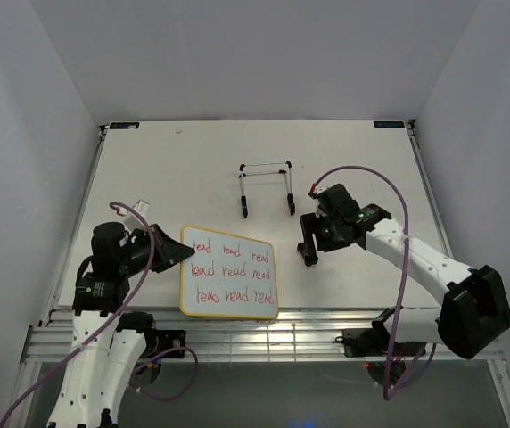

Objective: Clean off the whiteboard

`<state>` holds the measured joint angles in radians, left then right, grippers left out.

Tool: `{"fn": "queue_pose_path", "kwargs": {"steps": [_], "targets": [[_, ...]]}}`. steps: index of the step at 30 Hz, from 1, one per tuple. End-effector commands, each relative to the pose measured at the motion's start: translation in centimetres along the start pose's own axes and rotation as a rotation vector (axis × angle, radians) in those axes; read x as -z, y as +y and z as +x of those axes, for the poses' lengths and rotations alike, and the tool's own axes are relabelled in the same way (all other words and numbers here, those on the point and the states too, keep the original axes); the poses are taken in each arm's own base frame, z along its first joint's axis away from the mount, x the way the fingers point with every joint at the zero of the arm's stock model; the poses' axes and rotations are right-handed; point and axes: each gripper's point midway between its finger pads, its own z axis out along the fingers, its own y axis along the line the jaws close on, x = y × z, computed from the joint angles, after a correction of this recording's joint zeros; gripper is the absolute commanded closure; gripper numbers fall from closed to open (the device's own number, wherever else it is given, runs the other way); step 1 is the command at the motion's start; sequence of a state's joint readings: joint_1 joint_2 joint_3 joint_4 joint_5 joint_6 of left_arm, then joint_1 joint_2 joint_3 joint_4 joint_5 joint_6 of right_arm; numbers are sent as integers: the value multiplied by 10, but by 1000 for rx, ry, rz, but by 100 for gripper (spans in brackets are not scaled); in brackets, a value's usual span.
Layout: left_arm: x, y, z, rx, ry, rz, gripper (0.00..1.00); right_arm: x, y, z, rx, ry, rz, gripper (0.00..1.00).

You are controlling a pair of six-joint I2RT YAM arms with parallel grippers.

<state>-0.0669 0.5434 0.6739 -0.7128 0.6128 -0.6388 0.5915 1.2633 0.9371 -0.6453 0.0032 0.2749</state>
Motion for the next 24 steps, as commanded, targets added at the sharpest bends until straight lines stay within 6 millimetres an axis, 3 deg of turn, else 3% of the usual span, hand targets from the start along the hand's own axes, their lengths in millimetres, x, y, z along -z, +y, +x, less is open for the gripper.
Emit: {"fn": "queue_pose_path", "kwargs": {"steps": [1,6,15,21,24], "targets": [[3,11,18,10,41,-28,100,-17,-5,0,5,-25,62,30],[-1,24,34,19,80,-28,100,-46,-3,13,57,44,75,34],[-4,33,33,43,52,-60,100,-83,-11,3,121,78,131,39],[-7,43,34,61,41,-101,100,-93,-9,-2,144,87,127,51],[-9,47,35,69,38,-108,100,-95,-8,-3,145,87,121,51]]}}
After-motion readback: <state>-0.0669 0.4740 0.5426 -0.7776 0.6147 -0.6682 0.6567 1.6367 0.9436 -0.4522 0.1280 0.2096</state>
